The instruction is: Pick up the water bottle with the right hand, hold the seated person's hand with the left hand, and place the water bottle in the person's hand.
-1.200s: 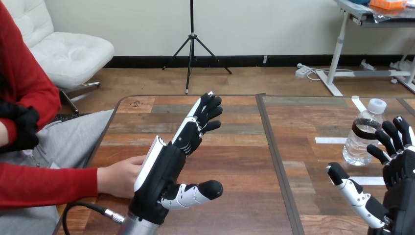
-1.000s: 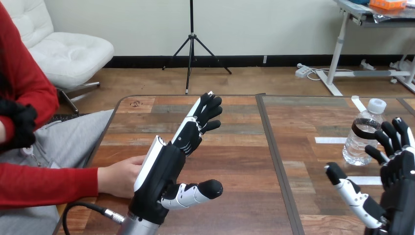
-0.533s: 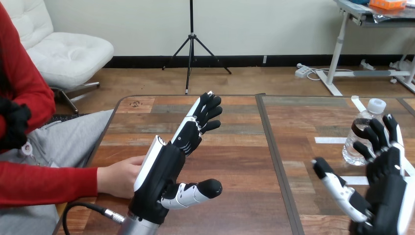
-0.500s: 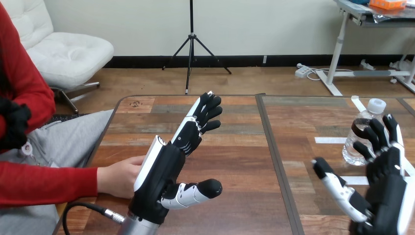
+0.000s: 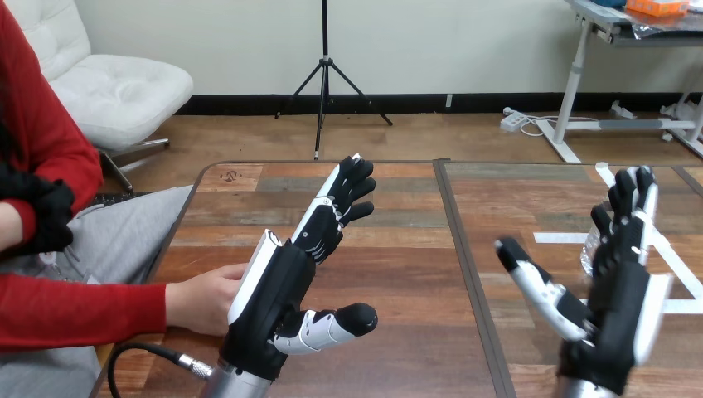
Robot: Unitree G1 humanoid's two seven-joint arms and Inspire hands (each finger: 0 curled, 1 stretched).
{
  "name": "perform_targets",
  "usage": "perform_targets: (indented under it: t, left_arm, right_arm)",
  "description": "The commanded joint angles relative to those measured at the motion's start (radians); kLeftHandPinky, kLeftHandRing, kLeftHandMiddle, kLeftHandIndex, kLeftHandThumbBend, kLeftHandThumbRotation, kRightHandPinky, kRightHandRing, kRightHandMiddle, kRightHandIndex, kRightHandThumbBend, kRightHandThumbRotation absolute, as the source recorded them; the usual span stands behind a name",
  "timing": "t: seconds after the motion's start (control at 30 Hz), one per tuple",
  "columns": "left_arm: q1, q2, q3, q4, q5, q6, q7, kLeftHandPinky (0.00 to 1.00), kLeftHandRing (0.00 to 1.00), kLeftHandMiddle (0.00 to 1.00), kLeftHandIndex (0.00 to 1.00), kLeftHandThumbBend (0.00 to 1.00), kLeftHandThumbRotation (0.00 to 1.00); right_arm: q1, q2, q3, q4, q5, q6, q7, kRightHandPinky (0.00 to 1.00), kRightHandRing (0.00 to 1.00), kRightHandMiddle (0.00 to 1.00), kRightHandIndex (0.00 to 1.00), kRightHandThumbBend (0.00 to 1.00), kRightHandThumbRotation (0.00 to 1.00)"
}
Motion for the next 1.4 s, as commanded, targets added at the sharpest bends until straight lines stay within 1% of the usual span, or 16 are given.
perform_targets:
  t: [0.0, 0.1, 0.17, 0.23, 0.43, 0.53, 0.57, 0.63, 0.67, 0.8, 0.93, 1.1, 1.2, 1.27, 1.3, 1.37]
  left_arm:
    - [-0.033, -0.004, -0.008, -0.037, -0.020, -0.007, -0.003, 0.88, 0.94, 0.96, 0.98, 0.92, 0.76]
    - [-0.033, -0.004, -0.009, -0.037, -0.023, -0.008, -0.006, 0.88, 0.94, 0.96, 0.98, 0.92, 0.76]
    - [-0.032, -0.004, -0.009, -0.037, -0.025, -0.009, -0.007, 0.88, 0.93, 0.96, 0.98, 0.91, 0.76]
    - [-0.031, -0.004, -0.009, -0.037, -0.026, -0.010, -0.008, 0.88, 0.93, 0.96, 0.98, 0.91, 0.75]
    - [-0.029, -0.002, -0.010, -0.040, -0.031, -0.008, -0.014, 0.88, 0.94, 0.96, 0.98, 0.91, 0.75]
    - [-0.026, -0.001, -0.013, -0.045, -0.040, 0.000, -0.020, 0.88, 0.94, 0.96, 0.98, 0.92, 0.74]
    - [-0.026, -0.001, -0.012, -0.046, -0.040, 0.000, -0.020, 0.88, 0.94, 0.96, 0.98, 0.92, 0.74]
    - [-0.025, -0.002, -0.011, -0.047, -0.045, -0.002, -0.020, 0.88, 0.94, 0.96, 0.98, 0.93, 0.75]
    - [-0.025, -0.002, -0.011, -0.046, -0.047, -0.003, -0.020, 0.88, 0.94, 0.96, 0.98, 0.93, 0.75]
    - [-0.025, 0.000, -0.012, -0.045, -0.054, -0.004, -0.023, 0.88, 0.94, 0.96, 0.98, 0.92, 0.75]
    - [-0.025, 0.002, -0.011, -0.048, -0.052, -0.001, -0.023, 0.88, 0.94, 0.96, 0.98, 0.92, 0.76]
    - [-0.023, 0.005, -0.010, -0.052, -0.048, 0.000, -0.021, 0.88, 0.94, 0.96, 0.98, 0.91, 0.76]
    - [-0.021, 0.006, -0.009, -0.060, -0.040, 0.004, -0.017, 0.88, 0.94, 0.96, 0.98, 0.92, 0.77]
    - [-0.020, 0.006, -0.008, -0.062, -0.038, 0.005, -0.015, 0.88, 0.94, 0.97, 0.98, 0.92, 0.77]
    - [-0.021, 0.006, -0.009, -0.062, -0.042, 0.006, -0.017, 0.88, 0.94, 0.97, 0.98, 0.92, 0.77]
    - [-0.022, 0.006, -0.010, -0.062, -0.046, 0.007, -0.020, 0.88, 0.94, 0.97, 0.98, 0.92, 0.77]
  right_arm:
    - [-0.112, 0.060, 0.015, 0.061, -0.063, -0.004, -0.093, 1.00, 1.00, 1.00, 1.00, 1.00, 0.28]
    - [-0.139, 0.063, 0.026, 0.090, -0.097, 0.012, -0.156, 1.00, 1.00, 1.00, 1.00, 1.00, 0.29]
    - [-0.149, 0.061, 0.035, 0.103, -0.112, 0.016, -0.186, 1.00, 1.00, 1.00, 1.00, 1.00, 0.30]
    - [-0.167, 0.060, 0.047, 0.126, -0.117, 0.017, -0.207, 1.00, 1.00, 1.00, 1.00, 1.00, 0.30]
    - [-0.208, 0.065, 0.078, 0.161, -0.127, 0.062, -0.260, 1.00, 1.00, 1.00, 1.00, 1.00, 0.32]
    - [-0.225, 0.071, 0.092, 0.169, -0.127, 0.089, -0.287, 1.00, 1.00, 1.00, 1.00, 1.00, 0.33]
    - [-0.232, 0.072, 0.098, 0.172, -0.140, 0.107, -0.308, 1.00, 1.00, 1.00, 1.00, 1.00, 0.33]
    - [-0.261, 0.075, 0.121, 0.189, -0.165, 0.155, -0.369, 1.00, 1.00, 1.00, 1.00, 1.00, 0.36]
    - [-0.272, 0.077, 0.128, 0.196, -0.172, 0.169, -0.389, 1.00, 1.00, 1.00, 1.00, 1.00, 0.36]
    - [-0.298, 0.077, 0.148, 0.217, -0.180, 0.189, -0.426, 1.00, 1.00, 1.00, 1.00, 1.00, 0.36]
    - [-0.330, 0.069, 0.174, 0.247, -0.206, 0.220, -0.477, 1.00, 1.00, 1.00, 1.00, 1.00, 0.35]
    - [-0.361, 0.064, 0.195, 0.282, -0.207, 0.233, -0.505, 1.00, 1.00, 1.00, 1.00, 1.00, 0.35]
    - [-0.384, 0.064, 0.206, 0.306, -0.204, 0.256, -0.510, 1.00, 1.00, 1.00, 1.00, 1.00, 0.35]
    - [-0.390, 0.066, 0.215, 0.305, -0.198, 0.300, -0.492, 1.00, 1.00, 1.00, 1.00, 1.00, 0.36]
    - [-0.393, 0.067, 0.218, 0.304, -0.193, 0.320, -0.477, 1.00, 1.00, 1.00, 1.00, 1.00, 0.38]
    - [-0.396, 0.067, 0.223, 0.302, -0.185, 0.337, -0.463, 1.00, 1.00, 1.00, 1.00, 1.00, 0.39]
